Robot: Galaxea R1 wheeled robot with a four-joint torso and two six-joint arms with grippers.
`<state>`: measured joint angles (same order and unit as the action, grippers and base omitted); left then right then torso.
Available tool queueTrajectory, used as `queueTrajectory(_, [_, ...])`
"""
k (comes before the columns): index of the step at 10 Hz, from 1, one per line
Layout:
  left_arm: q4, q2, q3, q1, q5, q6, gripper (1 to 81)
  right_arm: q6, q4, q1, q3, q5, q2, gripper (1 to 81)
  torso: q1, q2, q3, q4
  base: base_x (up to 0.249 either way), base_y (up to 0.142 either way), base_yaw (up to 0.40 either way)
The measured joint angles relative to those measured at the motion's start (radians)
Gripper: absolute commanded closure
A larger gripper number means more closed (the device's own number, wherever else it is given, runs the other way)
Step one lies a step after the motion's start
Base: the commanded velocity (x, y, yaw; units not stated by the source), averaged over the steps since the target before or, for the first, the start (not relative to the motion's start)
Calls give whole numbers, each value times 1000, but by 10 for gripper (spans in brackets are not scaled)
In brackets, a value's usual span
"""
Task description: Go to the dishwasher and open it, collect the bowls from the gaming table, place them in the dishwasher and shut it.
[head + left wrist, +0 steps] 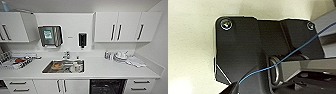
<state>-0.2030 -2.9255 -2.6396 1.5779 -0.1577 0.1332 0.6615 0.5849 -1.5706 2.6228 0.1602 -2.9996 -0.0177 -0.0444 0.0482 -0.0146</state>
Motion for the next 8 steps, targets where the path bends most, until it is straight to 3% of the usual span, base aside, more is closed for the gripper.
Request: queueTrajectory(8, [-1, -14, -1, -18, 1, -1, 10, 0, 1, 8, 11, -3, -6, 10, 8, 28, 0, 0, 0, 0, 0])
